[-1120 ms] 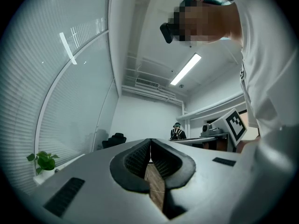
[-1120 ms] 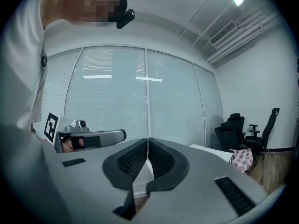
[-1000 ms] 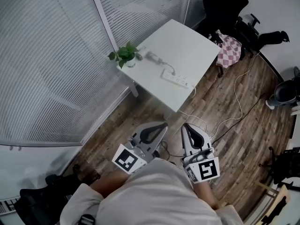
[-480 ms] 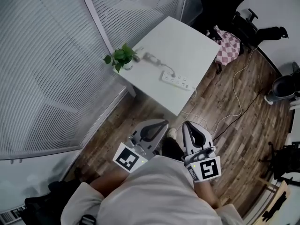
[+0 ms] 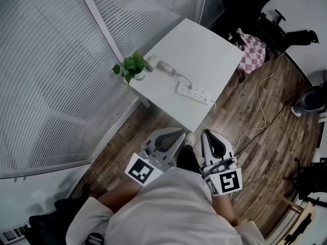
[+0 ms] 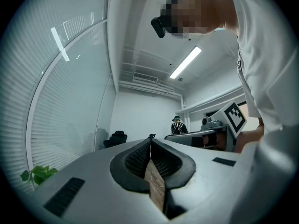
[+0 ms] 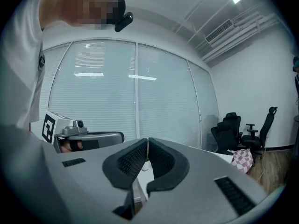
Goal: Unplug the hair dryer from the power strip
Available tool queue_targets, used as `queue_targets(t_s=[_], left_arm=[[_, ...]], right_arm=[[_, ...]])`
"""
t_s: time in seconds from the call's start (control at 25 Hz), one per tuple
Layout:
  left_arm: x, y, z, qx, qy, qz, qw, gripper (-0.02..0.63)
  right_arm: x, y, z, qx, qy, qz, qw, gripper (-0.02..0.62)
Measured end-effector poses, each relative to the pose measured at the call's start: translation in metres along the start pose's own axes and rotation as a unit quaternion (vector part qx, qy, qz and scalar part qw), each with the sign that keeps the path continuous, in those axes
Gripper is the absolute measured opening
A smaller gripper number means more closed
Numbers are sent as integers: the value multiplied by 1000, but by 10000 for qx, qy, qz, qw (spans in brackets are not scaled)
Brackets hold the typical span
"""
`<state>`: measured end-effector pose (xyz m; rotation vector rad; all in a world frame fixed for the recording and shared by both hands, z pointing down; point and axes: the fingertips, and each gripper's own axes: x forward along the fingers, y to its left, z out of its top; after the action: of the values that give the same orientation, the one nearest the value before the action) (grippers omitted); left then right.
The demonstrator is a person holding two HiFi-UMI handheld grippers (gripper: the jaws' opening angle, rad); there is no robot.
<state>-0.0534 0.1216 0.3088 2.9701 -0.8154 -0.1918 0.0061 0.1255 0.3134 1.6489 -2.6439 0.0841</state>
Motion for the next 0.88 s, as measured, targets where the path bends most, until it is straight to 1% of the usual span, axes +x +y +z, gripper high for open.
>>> queue_targets(t_s=[0.32,0.64,0.88], left_arm=[[55,19,1,112,54,55,9999,30],[120,33,1,208,186,249,9993,29],[161,44,-7,273,289,443,9982,29]], right_arm=[[24,-54,7,37,-84,69,9999,34],[47,-117,16,36,-115,372,9992,33],[59,-161,17,6,-82,554,9984,34]])
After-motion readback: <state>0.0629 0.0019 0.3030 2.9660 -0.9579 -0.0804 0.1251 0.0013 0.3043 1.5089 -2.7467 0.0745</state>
